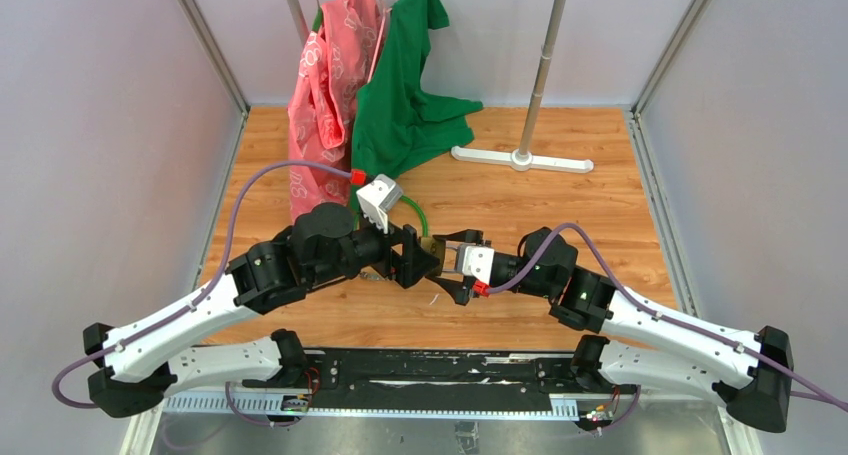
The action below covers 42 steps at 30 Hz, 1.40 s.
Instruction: Unlock with the key
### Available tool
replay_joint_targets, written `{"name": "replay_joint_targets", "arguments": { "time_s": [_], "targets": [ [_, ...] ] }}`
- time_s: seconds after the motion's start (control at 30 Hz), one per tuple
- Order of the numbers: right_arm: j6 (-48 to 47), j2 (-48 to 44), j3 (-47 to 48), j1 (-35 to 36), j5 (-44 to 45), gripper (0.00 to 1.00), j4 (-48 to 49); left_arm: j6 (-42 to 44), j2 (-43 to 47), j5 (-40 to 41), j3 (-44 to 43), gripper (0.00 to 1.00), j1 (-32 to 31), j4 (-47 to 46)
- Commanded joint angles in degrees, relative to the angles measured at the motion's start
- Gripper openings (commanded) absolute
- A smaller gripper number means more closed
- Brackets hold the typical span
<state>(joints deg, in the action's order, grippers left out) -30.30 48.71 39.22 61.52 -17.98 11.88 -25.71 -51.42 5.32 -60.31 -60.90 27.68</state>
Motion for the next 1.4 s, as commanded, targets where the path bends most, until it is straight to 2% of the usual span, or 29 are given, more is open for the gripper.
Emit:
{"name": "replay_joint_targets", "arguments": {
  "time_s": [0.0, 0.27, 0.47, 0.6, 0.8, 0.9, 1.03, 1.07, 1.13, 1.17, 1.2, 1.3, 1.37],
  "targets": [
    [-1.9, -1.4, 0.0, 0.7, 1.4, 0.0, 9.1, -2.9, -0.7, 0.3, -1.7, 0.86, 0.4, 2.0],
    [-2.2, -2.5, -1.5, 0.8, 0.2, 0.0, 11.6, -4.0, -2.0, -1.4, 0.3, 0.71, 0.9, -1.1],
    [-2.3, -3.3, -2.4, 0.8, -0.3, 0.0, 12.7, -4.5, -2.5, -1.0, 0.5, 0.51, 1.1, -2.6],
    [-2.1, -3.8, -2.6, 0.8, -0.4, 0.0, 13.4, -4.7, -3.1, -1.4, 0.7, 0.41, 1.1, -2.7],
    [-1.7, -4.1, -3.3, 0.8, -0.8, 0.0, 14.8, -5.6, -3.2, -3.9, 2.7, 0.19, 1.2, -4.6],
    [-1.8, -4.0, -3.4, 0.8, -0.6, 0.0, 14.9, -5.8, -3.4, -4.2, 3.1, 0.0, 1.1, -5.2],
    [-1.3, -3.8, -3.7, 0.8, 1.1, 0.0, 14.6, -5.3, -3.3, -3.0, 3.4, 0.0, 1.1, -5.1],
    [-0.6, -3.7, -3.7, 0.8, 2.4, 0.07, 14.5, -5.0, -3.0, -2.5, 3.5, 0.0, 1.1, -5.1],
    [1.3, -3.9, -3.6, 0.8, 4.9, 0.33, 14.4, -4.3, -2.4, -1.4, 3.8, 0.0, 1.2, -5.2],
    [2.2, -4.0, -3.7, 0.8, 5.9, 0.49, 14.3, -3.9, -2.1, -1.0, 3.9, 0.0, 1.3, -5.1],
    [3.1, -4.0, -3.8, 0.8, 6.8, 0.59, 14.3, -3.6, -1.8, -0.7, 3.9, 0.0, 1.5, -5.0],
    [4.7, -4.0, -3.6, 0.8, 8.5, 0.79, 13.3, -2.6, -1.2, -0.4, 3.9, 0.0, 2.6, -4.5],
    [5.2, -4.0, -3.4, 0.8, 8.9, 0.81, 12.2, -2.0, -1.0, -0.7, 3.7, 0.0, 3.5, -4.1]
  ]
}}
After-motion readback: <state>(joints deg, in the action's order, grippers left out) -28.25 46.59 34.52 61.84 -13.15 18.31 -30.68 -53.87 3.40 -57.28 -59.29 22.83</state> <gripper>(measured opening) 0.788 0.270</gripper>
